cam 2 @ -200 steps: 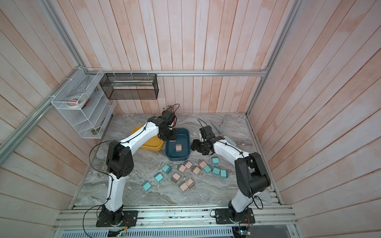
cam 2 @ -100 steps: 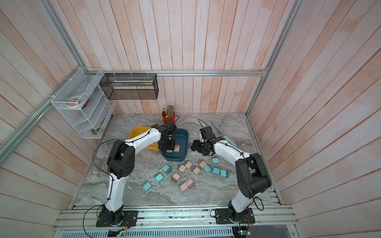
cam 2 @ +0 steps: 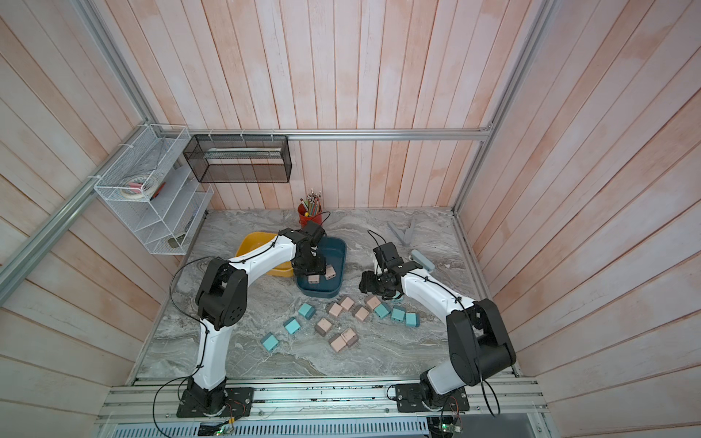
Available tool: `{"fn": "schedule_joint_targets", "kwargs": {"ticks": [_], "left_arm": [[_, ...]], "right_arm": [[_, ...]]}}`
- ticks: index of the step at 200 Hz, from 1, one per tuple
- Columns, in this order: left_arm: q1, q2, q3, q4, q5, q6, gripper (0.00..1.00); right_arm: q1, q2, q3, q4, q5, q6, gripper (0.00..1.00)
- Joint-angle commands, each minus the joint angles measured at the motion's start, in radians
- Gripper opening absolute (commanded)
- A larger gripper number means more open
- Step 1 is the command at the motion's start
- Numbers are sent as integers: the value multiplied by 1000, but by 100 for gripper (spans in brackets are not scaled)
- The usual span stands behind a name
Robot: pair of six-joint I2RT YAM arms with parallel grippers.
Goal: Place the plugs by color into the storage box
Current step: Place the plug in the storage box, then pick up the plug from the center of the board.
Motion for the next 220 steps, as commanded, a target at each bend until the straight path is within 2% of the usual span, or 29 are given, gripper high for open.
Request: {"fn": "schedule_joint_targets", "kwargs": {"ticks": [1, 22, 41, 104, 157, 186, 220], "left_arm": [[3, -106, 102, -57, 10, -4, 71], [10, -160, 144, -109, 2, -11, 71], [23, -228, 112, -132, -10, -17, 71], [99, -504, -291, -64, 32, -57, 71], [106, -600, -444, -41, 29, -83, 71], [118, -619, -477, -24, 32, -89, 71], [147, -627, -490, -22, 29, -77, 71]], "right_arm": [[1, -2, -21, -50, 24, -73, 66], [1, 30, -20, -50, 27, -121, 66], [1, 74, -6, -51, 10, -164, 66], [-2, 166, 2, -48, 52, -249, 65], [-2, 164, 14, -45, 59, -251, 37], [-1, 147, 115, -103, 43, -235, 33], [23, 198, 359, -163, 26, -209, 33]]}}
